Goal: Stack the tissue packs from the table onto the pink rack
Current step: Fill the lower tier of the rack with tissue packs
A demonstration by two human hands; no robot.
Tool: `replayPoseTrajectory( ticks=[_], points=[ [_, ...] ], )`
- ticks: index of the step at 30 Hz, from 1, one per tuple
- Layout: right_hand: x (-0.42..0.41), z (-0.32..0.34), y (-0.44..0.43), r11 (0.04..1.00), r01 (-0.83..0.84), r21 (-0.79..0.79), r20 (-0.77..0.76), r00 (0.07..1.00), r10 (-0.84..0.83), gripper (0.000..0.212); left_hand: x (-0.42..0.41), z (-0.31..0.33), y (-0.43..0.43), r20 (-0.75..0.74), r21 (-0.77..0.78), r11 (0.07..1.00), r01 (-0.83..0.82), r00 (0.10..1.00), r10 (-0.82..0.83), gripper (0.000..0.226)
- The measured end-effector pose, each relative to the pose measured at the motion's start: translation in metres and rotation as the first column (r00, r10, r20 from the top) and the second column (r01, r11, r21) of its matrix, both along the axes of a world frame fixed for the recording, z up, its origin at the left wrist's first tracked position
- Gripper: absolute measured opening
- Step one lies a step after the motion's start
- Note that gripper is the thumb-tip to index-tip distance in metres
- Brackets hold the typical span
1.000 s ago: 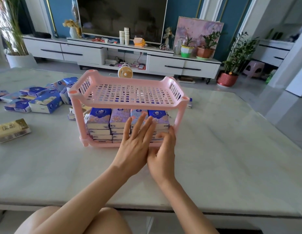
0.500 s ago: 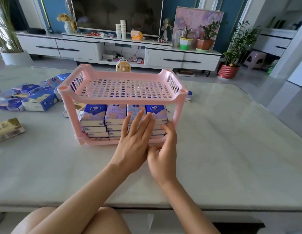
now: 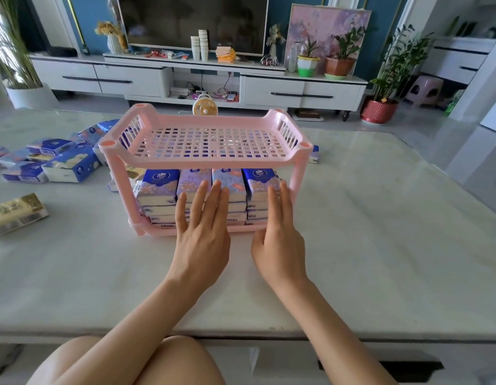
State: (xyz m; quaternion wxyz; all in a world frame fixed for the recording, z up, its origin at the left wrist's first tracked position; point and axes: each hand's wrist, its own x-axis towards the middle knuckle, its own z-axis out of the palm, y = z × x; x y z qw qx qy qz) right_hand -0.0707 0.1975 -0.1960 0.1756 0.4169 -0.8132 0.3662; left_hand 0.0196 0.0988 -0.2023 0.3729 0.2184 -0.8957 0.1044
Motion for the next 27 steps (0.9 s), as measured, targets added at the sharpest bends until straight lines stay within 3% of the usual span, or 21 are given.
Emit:
replayPoseTrajectory(
  ticks=[7, 14, 16, 20, 23, 27],
  points=[
    [-0.002, 0.006, 0.002, 0.997, -0.072, -0.025, 0.029, 0.997, 0.073, 0.070, -0.001, -0.001, 0.002, 0.020, 0.024, 0.999, -0.021, 1.000, 0.021, 0.059],
    [0.016, -0.009, 0.011, 0.906, -0.068, -0.417, 0.204, 0.965, 0.166, 0.053, -0.005, 0.005, 0.007, 0.002, 0.076, 0.994, 0.082, 0.997, -0.082, 0.057],
    [0.018, -0.014, 0.012, 0.902, -0.002, -0.431, 0.353, 0.920, 0.170, 0.055, -0.007, 0.008, 0.009, 0.004, 0.089, 0.989, 0.117, 0.993, -0.118, 0.057],
    [0.016, -0.002, 0.010, 0.928, -0.001, -0.372, 0.659, 0.704, 0.265, 0.064, -0.004, 0.008, 0.009, -0.096, 0.130, 0.974, 0.184, 0.980, -0.172, 0.051],
    [0.014, 0.003, 0.009, 0.950, -0.007, -0.312, 0.744, 0.620, 0.249, 0.078, 0.002, 0.011, 0.010, -0.236, 0.093, 0.941, 0.326, 0.925, -0.297, 0.036],
    [0.012, 0.007, 0.008, 0.959, -0.018, -0.282, 0.759, 0.607, 0.235, 0.082, 0.009, 0.011, 0.015, -0.272, 0.117, 0.907, 0.405, 0.891, -0.363, 0.025]
  ],
)
